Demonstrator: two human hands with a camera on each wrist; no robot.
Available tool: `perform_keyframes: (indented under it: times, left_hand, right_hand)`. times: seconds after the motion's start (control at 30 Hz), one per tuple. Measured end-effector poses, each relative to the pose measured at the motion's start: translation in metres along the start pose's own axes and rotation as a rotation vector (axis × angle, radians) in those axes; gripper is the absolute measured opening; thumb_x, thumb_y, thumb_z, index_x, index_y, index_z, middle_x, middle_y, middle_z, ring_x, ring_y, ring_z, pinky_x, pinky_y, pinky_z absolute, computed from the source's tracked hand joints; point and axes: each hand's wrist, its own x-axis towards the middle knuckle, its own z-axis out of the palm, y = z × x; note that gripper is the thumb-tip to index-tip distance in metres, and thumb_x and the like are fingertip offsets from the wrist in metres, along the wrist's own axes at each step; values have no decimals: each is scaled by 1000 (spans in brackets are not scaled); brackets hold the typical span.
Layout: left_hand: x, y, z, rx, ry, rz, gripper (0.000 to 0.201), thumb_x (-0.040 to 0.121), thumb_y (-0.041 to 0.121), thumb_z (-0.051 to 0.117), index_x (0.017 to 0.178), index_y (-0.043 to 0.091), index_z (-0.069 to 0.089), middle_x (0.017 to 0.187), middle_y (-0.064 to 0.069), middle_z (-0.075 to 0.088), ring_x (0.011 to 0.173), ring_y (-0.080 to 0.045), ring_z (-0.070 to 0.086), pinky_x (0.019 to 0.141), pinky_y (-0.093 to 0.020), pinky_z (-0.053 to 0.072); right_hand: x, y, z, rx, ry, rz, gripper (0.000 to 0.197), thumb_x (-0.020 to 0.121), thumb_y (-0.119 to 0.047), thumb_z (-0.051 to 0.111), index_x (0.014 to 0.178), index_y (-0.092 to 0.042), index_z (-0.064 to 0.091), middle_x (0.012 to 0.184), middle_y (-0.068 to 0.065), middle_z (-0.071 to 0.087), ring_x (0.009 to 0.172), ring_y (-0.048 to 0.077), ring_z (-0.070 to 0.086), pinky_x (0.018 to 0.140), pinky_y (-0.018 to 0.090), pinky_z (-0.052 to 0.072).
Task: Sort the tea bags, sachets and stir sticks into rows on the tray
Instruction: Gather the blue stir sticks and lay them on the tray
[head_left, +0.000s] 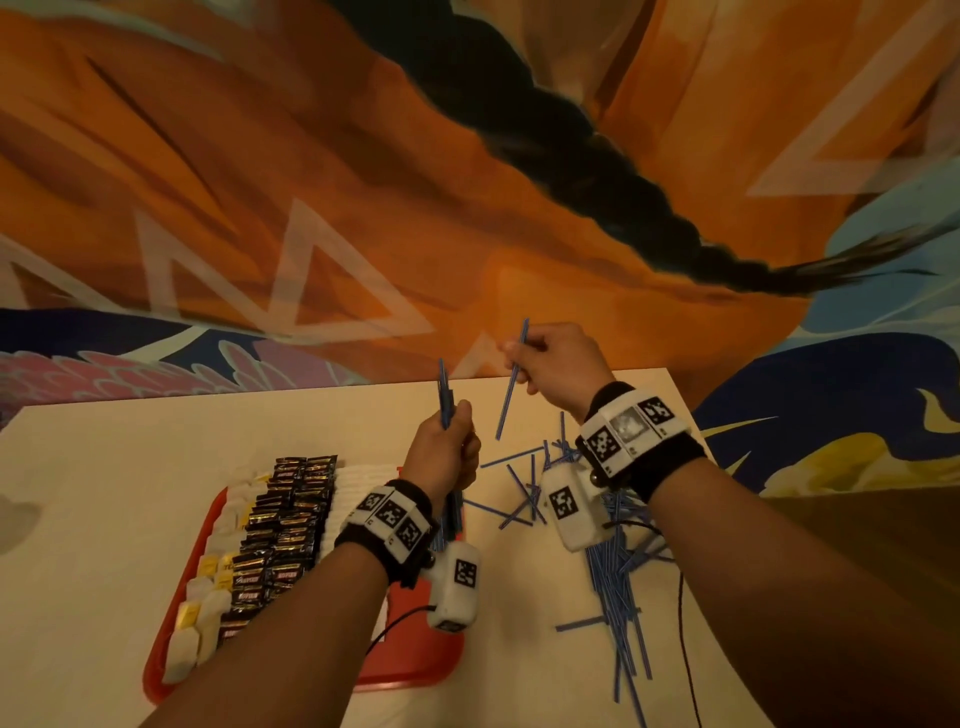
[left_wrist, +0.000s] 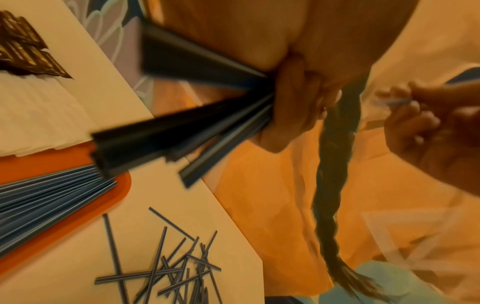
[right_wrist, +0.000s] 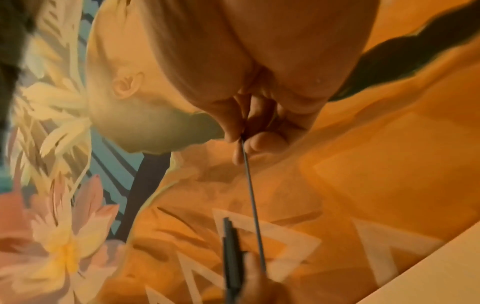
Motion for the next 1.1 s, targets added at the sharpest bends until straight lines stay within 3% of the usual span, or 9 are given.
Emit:
perform_keyframes:
  times: [0.1,0.17,0.33,0.47,0.53,0.63,0.8,0.93,1.1]
  left_hand:
    - [0,8,-1,18,-45,-2,34,107,42,36,88,14,44,75,-12,67,54,-19,59,42,-23,25]
    - [-4,13,2,6,-122,0,32,106,43,35,99,15,47,83,-14,72,57,-23,64,43,-22,23]
    - [-10,18,14,2,-182,51,40,105,49,32,88,16,47,56,-4,47,40,-15,33,41,-20,21]
    - [-4,21,17,-83,-79,57,41,106,44,36,74,18,35,57,1,21,44,-14,17,40,-21,18]
    - [-1,25,15,-128,-18,61,43,106,43,37,71,18,32,57,0,20,42,-14,18,40,-22,18]
    - [4,32,15,-165,23,94,45,106,42,38,69,18,29,57,0,18,41,-14,18,39,-23,19]
    - [12,40,22,-164,112,155,39,107,41,37,77,17,32,57,1,22,42,-15,21,40,-25,19]
    - [12,41,27,-101,149,189,40,107,40,37,76,15,34,56,1,25,43,-18,29,43,-27,27]
    - [10,40,26,-126,97,145,45,106,42,37,72,13,39,55,-1,30,51,-23,50,60,-37,53]
  right_hand:
    - [-4,3,7,-32,-132,51,20,97,-23,59,94,-9,73,65,1,62,55,13,55,58,27,47]
    - [-6,1,14,-86,-172,42,20,96,-21,59,94,-9,74,65,1,63,55,13,56,58,27,47]
    - [-4,1,25,-139,-217,26,21,95,-20,59,88,-10,76,84,4,71,74,19,63,69,34,52]
    - [-13,8,23,119,-238,87,31,102,-29,49,119,-12,68,114,0,62,71,2,48,67,24,41]
    - [-20,19,26,216,-242,163,38,102,-37,45,129,-15,60,122,0,57,82,7,52,71,27,47]
    - [-36,39,41,309,-282,397,47,100,-48,42,123,-10,57,118,9,57,100,25,60,86,40,53]
    - [-62,58,54,809,-583,750,49,98,-44,49,122,-2,56,119,22,58,99,36,62,81,44,55]
    - [-62,54,57,910,-653,596,24,96,-9,51,117,-1,58,107,16,63,93,28,63,94,44,51]
    - [-55,54,59,602,-548,453,8,91,-1,54,85,-5,57,83,16,49,69,21,49,69,36,44]
